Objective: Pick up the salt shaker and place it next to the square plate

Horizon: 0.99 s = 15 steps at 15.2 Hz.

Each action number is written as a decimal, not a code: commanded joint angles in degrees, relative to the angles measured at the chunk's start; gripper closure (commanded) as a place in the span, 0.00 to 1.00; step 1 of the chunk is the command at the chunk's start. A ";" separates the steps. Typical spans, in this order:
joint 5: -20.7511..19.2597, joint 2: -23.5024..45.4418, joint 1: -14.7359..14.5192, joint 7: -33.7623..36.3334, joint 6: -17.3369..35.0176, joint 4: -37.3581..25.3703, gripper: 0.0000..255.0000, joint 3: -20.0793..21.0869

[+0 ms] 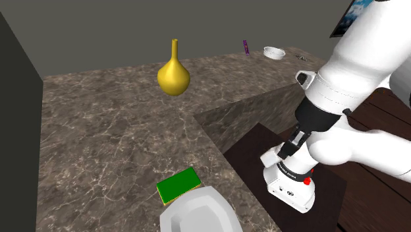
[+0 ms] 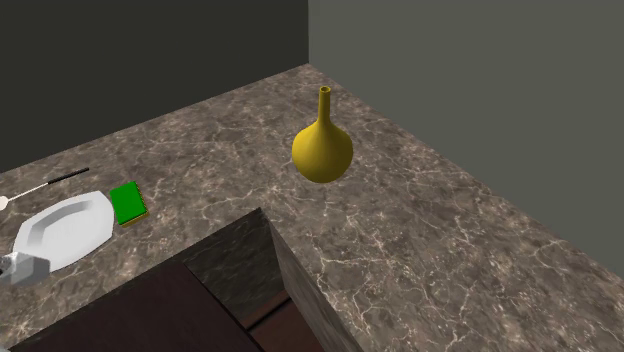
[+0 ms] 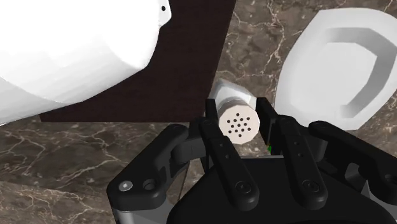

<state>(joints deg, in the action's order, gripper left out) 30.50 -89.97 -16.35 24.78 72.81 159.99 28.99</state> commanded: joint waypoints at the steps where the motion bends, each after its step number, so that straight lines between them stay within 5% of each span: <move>1: 4.20 -1.02 -1.41 3.49 -1.75 -1.58 1.00 3.49; 8: 16.34 -1.53 -2.96 14.05 -5.52 -9.55 1.00 13.21; 15: 20.65 -4.80 -5.32 14.36 -3.83 -4.68 1.00 17.74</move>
<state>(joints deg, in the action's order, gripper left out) 50.54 -94.30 -21.29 39.04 68.81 154.68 46.13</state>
